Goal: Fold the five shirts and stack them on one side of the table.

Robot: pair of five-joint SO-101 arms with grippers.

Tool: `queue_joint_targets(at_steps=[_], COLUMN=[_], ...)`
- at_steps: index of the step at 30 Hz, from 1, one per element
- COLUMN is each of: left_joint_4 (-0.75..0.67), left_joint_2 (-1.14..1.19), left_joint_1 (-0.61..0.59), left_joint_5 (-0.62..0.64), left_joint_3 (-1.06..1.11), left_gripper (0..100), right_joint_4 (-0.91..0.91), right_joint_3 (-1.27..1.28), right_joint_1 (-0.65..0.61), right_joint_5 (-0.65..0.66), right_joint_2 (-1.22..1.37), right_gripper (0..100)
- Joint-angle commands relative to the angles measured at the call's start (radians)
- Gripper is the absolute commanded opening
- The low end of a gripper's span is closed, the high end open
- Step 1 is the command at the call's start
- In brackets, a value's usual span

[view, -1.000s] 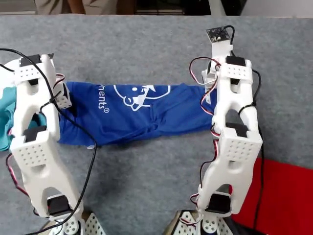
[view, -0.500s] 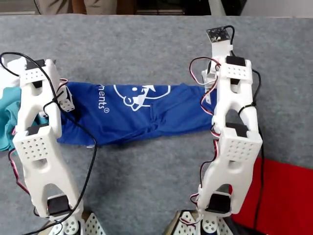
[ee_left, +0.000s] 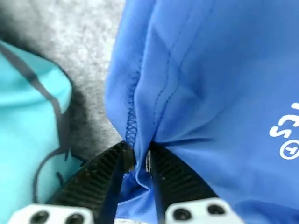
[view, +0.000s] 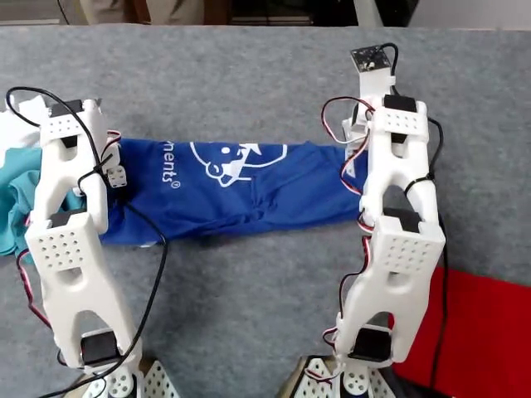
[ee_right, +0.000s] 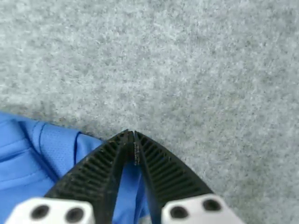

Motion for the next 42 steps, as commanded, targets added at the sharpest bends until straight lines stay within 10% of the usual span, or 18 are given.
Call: queue_joint_targets(at_steps=[1, 18, 27, 42], left_joint_4=[-0.028, 0.196, 0.183, -0.087], left_joint_2=[0.007, -0.163, -0.159, 0.022], left_joint_1=[0.012, 0.582, 0.919, 1.048], left_joint_5=[0.012, 0.014, 0.109, 0.325], left_joint_3=[-0.029, -0.462, -0.617, -0.781], left_gripper=[2, 2, 2, 2], right_joint_4=[-0.02, -0.316, -0.318, -0.318], right_joint_3=[-0.012, -0.015, -0.058, -0.058], right_joint_1=[0.018, 0.512, 0.526, 0.526], right_joint_5=[-0.011, -0.336, -0.333, -0.33], right_joint_2=[-0.027, -0.07, -0.033, -0.033], right_gripper=[0.5, 0.5, 0.5, 0.5])
